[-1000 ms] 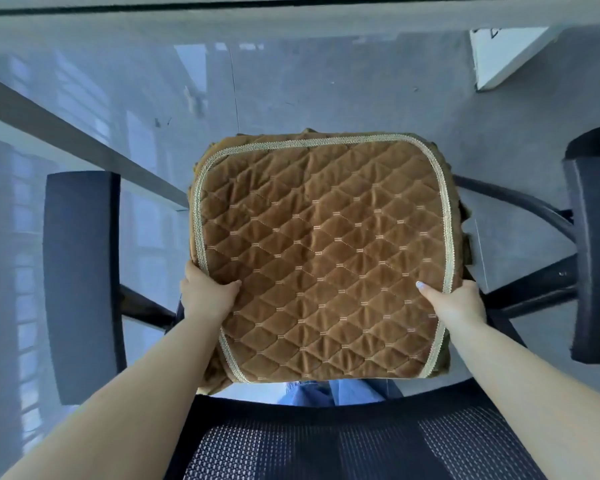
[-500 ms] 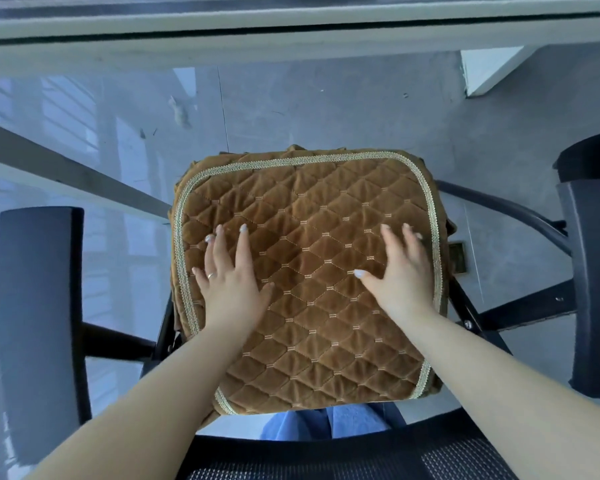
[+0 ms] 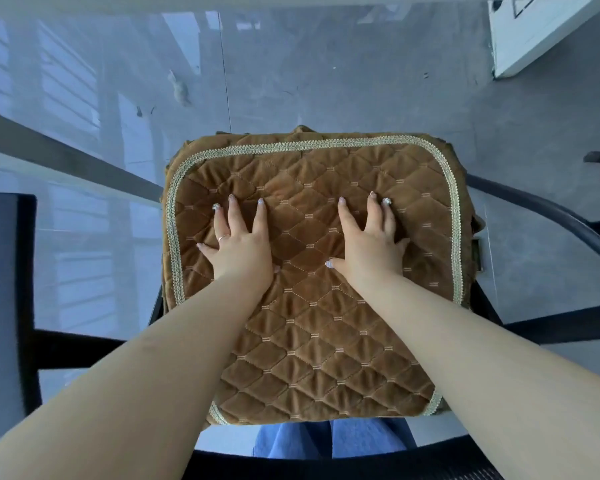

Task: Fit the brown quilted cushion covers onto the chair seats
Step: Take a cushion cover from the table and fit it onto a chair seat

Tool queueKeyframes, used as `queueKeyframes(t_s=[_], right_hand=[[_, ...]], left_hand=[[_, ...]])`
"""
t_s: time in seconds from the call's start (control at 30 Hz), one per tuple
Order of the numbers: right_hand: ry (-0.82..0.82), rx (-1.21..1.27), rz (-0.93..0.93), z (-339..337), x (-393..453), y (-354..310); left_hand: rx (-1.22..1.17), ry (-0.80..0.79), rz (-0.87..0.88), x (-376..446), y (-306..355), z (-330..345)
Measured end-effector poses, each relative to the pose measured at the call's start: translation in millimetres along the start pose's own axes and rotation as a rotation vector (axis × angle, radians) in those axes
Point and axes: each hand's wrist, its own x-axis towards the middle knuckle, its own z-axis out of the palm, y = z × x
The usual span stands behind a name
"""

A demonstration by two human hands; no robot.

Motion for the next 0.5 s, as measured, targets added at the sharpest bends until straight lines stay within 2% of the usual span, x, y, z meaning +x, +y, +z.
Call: queueKeyframes(t_s=[0.1, 0.3, 0.5], right_hand=[[-0.007, 0.012, -0.055, -2, -17, 7], [-0.215, -0.121, -0.101, 36, -99, 27], [-0.217, -0.159, -0.105, 57, -93, 26]], left_hand=[[-0.008, 0.005, 0.014, -17, -4, 1], [0.013, -0.152, -0.019, -90, -8, 47], [0.072, -0.145, -0.021, -87, -7, 70]])
